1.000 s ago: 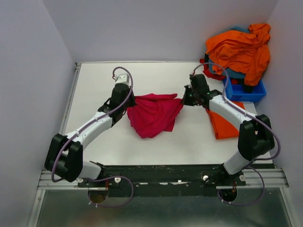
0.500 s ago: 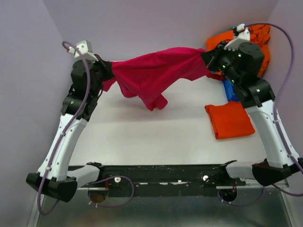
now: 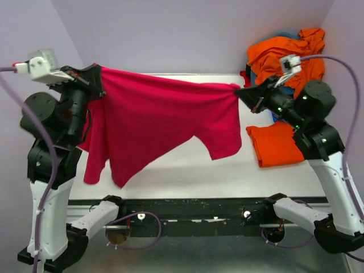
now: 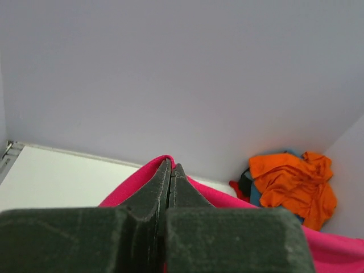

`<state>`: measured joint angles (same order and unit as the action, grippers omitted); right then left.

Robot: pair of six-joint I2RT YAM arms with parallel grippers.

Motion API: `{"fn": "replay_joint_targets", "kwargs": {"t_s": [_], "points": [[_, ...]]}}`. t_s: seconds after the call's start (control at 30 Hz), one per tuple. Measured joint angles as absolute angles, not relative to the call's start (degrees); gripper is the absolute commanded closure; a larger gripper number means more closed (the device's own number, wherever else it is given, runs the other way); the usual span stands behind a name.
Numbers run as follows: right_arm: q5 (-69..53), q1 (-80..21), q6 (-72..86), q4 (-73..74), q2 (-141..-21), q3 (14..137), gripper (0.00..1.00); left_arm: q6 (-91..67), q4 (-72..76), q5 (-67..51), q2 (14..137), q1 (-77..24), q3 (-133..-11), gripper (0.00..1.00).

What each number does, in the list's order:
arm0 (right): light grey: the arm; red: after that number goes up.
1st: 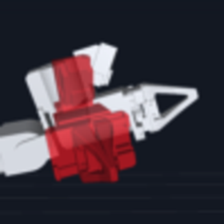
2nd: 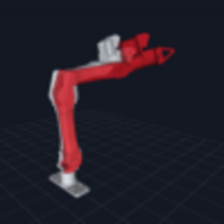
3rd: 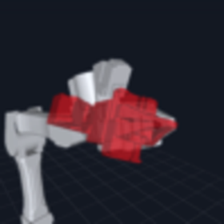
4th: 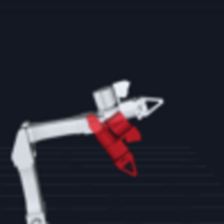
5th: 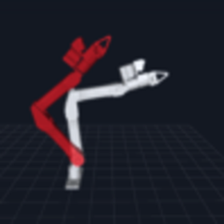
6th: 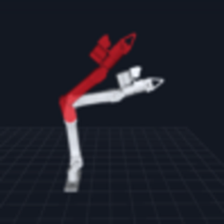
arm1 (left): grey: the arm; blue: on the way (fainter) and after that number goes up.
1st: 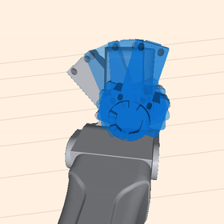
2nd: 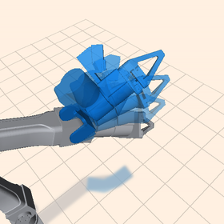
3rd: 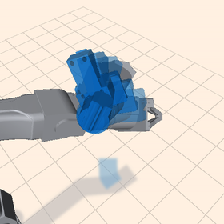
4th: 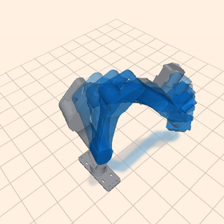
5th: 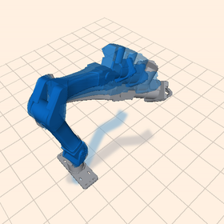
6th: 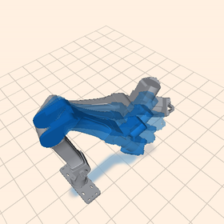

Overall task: Fold and stack the t-shirts
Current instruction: Move the tshirt to the center of the board

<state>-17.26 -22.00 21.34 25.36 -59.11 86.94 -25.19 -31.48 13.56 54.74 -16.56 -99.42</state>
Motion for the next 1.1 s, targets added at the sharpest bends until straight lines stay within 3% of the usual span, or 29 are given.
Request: {"fn": "replay_joint_targets", "kwargs": {"t_s": [0.17, 0.2, 0.23, 0.27, 0.3, 0.33, 0.37, 0.5, 0.6, 0.7, 0.97, 1.1], "points": [[-19.2, -22.0, 25.7, 24.2, -63.3, 73.2, 0.99, -24.8, -25.5, 13.1, 62.6, -16.6, -90.9, 1.0], [-18.9, -22.0, 26.3, 24.1, -65.2, 70.6, 0.95, -24.8, -22.7, 12.5, 65.6, -16.5, -88.3, 1.0], [-18.6, -22.0, 27.0, 24.0, -67.4, 68.1, 0.83, -24.8, -20.5, 11.9, 68.6, -16.5, -86.5, 0.74], [-18.2, -22.0, 27.4, 23.9, -69.5, 65.7, 0.6, -24.8, -17.8, 10.8, 72.8, -16.5, -84.9, 0.38], [-18.0, -22.0, 27.6, 23.8, -71.2, 64.1, 0.35, -24.8, -15.0, 9.2, 78.7, -16.5, -84.3, 0.16], [-17.5, -22.0, 27.8, 23.7, -73.5, 62.2, 0.21, -24.5, -12.7, 7.1, 86.1, -16.5, -85.2, 0.06], [-17.0, -22.0, 28.3, 23.7, -75.2, 61.0, 0.21, -24.8, -11.7, 5.3, 92.6, -16.5, -87.1, 0.02], [-14.0, -22.0, 27.9, 23.0, -76.9, 57.3, 0.26, -24.1, -16.9, 1.8, 114.0, -17.1, -100.7, 0.01], [-10.5, -22.0, 27.2, 21.9, -76.0, 55.7, 0.37, -23.0, -20.6, 2.4, 114.2, -18.2, -100.4, 0.01], [-5.2, -22.0, 26.9, 21.7, -75.3, 53.9, 0.46, -22.3, -21.5, 4.8, 106.2, -19.1, -96.2, 0.02], [3.4, -22.0, 28.8, 22.2, -75.5, 49.5, 0.51, -27.8, -18.7, 15.8, 70.8, -18.7, -69.1, 0.03], [3.5, -22.0, 30.4, 22.5, -76.4, 46.3, 0.52, -32.8, -20.9, 19.2, 61.1, -18.0, -55.6, 0.02]]}}
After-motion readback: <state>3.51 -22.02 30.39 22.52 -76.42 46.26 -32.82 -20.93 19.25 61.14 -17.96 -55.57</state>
